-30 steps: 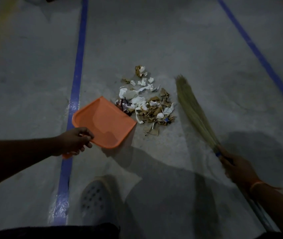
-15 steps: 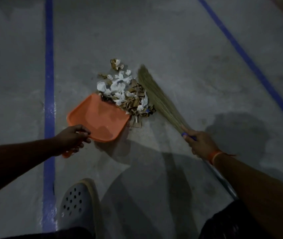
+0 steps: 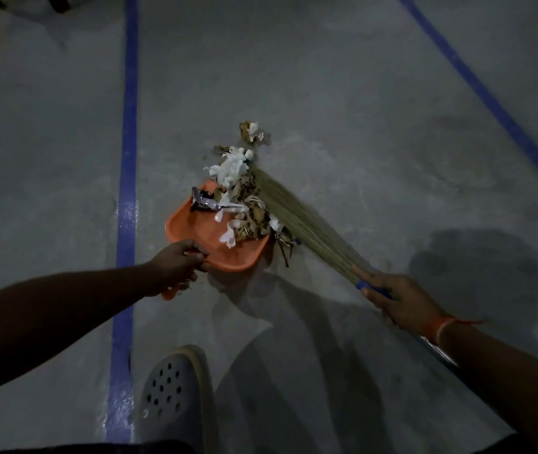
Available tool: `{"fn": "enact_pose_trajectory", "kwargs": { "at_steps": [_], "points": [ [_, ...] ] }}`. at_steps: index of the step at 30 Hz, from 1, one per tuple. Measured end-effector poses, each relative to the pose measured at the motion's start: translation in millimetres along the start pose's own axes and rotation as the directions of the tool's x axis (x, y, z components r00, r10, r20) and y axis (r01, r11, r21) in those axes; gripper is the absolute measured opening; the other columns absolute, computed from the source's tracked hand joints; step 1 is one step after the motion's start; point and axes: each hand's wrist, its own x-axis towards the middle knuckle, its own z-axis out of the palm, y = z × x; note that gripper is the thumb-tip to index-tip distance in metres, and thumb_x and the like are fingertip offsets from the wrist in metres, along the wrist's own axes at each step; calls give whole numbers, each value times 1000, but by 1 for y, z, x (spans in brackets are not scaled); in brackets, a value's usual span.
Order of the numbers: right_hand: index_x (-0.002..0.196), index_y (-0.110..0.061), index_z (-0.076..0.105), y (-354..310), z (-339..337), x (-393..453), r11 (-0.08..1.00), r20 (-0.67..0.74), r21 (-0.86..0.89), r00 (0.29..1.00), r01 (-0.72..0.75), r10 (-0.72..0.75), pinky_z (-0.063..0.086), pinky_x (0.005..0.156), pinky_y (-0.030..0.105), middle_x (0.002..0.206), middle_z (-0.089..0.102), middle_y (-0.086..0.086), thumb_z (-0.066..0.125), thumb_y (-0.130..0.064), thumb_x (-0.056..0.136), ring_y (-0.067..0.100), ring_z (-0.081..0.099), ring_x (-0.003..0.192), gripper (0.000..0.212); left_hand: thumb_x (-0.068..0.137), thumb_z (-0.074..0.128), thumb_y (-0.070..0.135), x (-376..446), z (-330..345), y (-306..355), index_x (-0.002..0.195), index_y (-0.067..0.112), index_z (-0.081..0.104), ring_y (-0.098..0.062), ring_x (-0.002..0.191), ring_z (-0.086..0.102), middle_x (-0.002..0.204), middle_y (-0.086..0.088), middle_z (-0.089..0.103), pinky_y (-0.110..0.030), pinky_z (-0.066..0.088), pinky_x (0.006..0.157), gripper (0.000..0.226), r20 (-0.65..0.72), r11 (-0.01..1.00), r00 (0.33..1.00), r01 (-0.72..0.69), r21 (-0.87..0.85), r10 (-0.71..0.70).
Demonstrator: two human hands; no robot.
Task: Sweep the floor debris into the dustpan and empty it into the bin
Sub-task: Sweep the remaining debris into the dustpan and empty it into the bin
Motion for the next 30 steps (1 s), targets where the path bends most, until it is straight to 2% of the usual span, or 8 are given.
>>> {"fn": "enact_pose_trajectory", "kwargs": {
  "at_steps": [4, 9, 13, 16, 19, 22, 26, 30],
  "points": [
    [132, -46, 51, -1, 2, -4, 998, 18, -54, 1000, 25, -24, 48, 50, 17, 74, 71, -9, 59, -29, 95, 3, 56, 48, 41, 106, 51, 16, 5, -3, 1, 115, 10, 59, -19, 62, 58, 98, -16, 70, -27, 42, 48, 13, 16, 1000, 1000, 12, 2, -12],
    [138, -44, 44, -4, -1, -10, 969, 80, -217, 991, 118, -103, 39, 78, -1, 118, 63, -23, 58, -32, 95, -25, 53, 84, 46, 106, 50, 15, 11, -15, 7, 114, 12, 61, -19, 65, 59, 97, -15, 72, -29, 44, 51, 14, 31, 999, 999, 15, 30, -16],
    [138, -44, 42, -8, -1, -13, 958, 114, -262, 989, 117, -89, 36, 71, -1, 83, 51, -54, 59, -26, 95, -29, 49, 72, 49, 106, 51, 16, 13, -20, 7, 115, 15, 63, -20, 70, 61, 103, -16, 71, -30, 47, 52, 15, 46, 999, 999, 23, 45, -25],
    [139, -41, 40, -12, -3, -12, 936, 113, -313, 985, 161, -132, 35, 71, -2, 80, 42, -63, 60, -25, 95, -30, 49, 74, 50, 105, 53, 16, 14, -21, 7, 116, 14, 63, -20, 70, 61, 103, -17, 71, -31, 47, 53, 15, 50, 999, 999, 15, 45, -18],
    [138, -37, 48, -7, -2, -13, 924, 86, -315, 976, 217, -200, 44, 75, 5, 91, 51, -56, 56, -42, 94, -27, 54, 84, 45, 105, 53, 15, 16, -24, 5, 118, 12, 62, -20, 68, 61, 103, -17, 71, -31, 47, 51, 15, 50, 1000, 999, 4, 26, -5],
    [133, -35, 56, -6, -3, -15, 927, 41, -282, 968, 247, -246, 51, 83, 15, 114, 68, -22, 38, -70, 88, -17, 60, 94, 60, 106, 52, 15, 16, -23, 4, 118, 11, 60, -19, 68, 61, 104, -18, 71, -30, 47, 52, 15, 33, 1000, 999, -17, 3, 17],
    [141, -53, 34, -8, -8, -22, 867, 84, -417, 962, 272, -261, 46, 75, 14, 107, 70, -16, 30, -68, 91, -2, 60, 82, 53, 106, 50, 13, 15, -19, 6, 118, 8, 60, -19, 68, 60, 103, -18, 70, -29, 47, 51, 16, 10, 998, 998, -67, -18, 67],
    [135, -67, 26, -15, -13, -31, 874, 71, -424, 971, 236, -228, 41, 72, 3, 106, 58, -29, 45, -50, 95, -16, 55, 86, 47, 106, 51, 13, 13, -20, 10, 116, 9, 61, -20, 70, 61, 104, -19, 71, -29, 48, 52, 15, 3, 995, 995, -95, -14, 95]
  ]
}}
